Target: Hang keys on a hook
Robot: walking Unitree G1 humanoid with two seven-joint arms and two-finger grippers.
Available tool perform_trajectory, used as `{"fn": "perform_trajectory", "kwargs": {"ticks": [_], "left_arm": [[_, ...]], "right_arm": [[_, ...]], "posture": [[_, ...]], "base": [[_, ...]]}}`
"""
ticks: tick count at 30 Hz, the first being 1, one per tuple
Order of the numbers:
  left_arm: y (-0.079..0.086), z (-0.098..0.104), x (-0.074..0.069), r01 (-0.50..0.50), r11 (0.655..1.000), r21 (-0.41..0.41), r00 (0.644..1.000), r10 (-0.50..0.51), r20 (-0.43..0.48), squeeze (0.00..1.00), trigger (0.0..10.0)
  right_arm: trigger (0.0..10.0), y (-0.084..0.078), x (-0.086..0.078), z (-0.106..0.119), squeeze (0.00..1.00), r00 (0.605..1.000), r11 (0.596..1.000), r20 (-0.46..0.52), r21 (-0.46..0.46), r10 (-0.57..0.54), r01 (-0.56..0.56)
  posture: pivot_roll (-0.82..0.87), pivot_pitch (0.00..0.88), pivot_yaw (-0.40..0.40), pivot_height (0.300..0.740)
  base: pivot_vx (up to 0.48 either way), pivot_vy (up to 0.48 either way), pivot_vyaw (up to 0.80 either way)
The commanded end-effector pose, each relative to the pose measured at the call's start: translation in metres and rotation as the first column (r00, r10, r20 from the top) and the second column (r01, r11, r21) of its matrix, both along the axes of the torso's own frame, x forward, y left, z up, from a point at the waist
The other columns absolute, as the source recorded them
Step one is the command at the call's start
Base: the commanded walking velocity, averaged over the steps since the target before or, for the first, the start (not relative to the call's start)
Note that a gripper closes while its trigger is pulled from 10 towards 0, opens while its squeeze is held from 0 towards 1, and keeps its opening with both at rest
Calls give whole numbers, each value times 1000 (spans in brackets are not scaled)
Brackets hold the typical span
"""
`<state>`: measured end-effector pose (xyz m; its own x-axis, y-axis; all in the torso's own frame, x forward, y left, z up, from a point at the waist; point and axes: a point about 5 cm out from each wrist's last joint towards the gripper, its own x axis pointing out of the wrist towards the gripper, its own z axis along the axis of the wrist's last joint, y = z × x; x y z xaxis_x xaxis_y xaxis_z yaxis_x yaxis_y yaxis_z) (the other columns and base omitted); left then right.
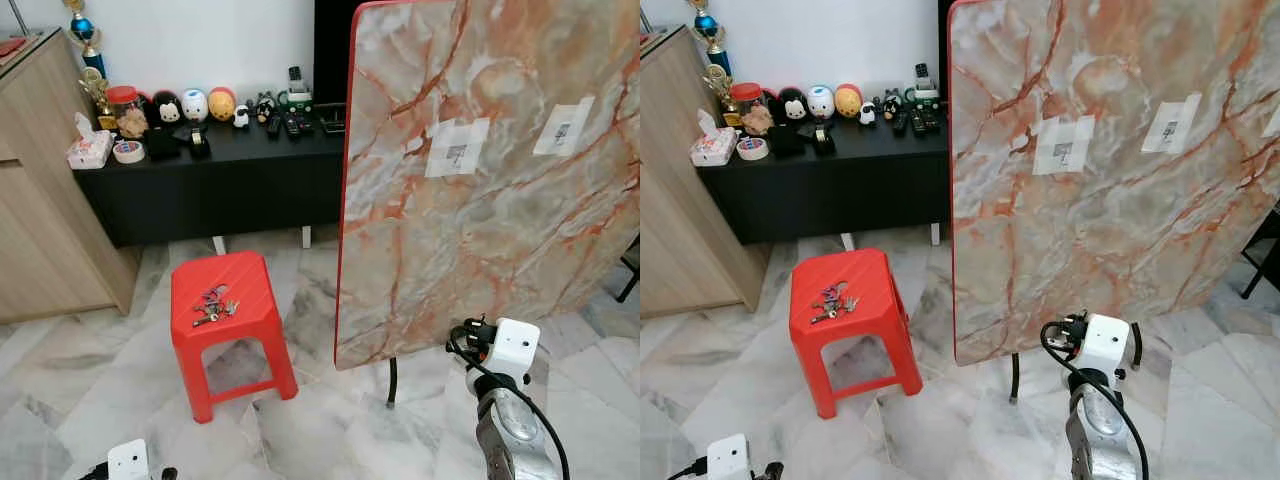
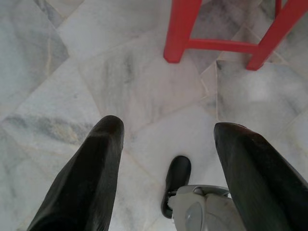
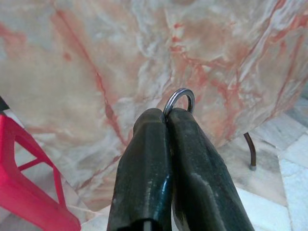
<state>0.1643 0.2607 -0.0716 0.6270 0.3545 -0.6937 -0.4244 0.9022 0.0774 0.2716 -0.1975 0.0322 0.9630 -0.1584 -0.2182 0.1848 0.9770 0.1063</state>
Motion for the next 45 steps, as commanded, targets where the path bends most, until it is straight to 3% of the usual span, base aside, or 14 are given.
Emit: {"fn": "perform_trajectory", "kwargs": {"ticks": [1, 17, 45], "left_arm": [[0, -1, -2, -5, 1000, -13, 1000, 5, -12, 0, 10000], [-1, -4, -8, -15, 999, -28, 1000, 15, -22, 0, 10000], [0, -6, -13, -36, 998, -49, 999, 34, -34, 0, 10000]], "right_arm": [[10000, -2, 3, 5, 0, 1000, 1000, 19, -6, -8, 8], [10000, 1, 4, 6, 0, 1000, 1000, 21, -5, 1, -1], [10000, 6, 6, 13, 0, 998, 1000, 50, 2, 31, -31]], "posture": [[31, 0, -35, 740], [36, 0, -44, 740], [34, 0, -49, 740]], "base": [[0, 0, 0], [0, 0, 0], [281, 0, 0]]}}
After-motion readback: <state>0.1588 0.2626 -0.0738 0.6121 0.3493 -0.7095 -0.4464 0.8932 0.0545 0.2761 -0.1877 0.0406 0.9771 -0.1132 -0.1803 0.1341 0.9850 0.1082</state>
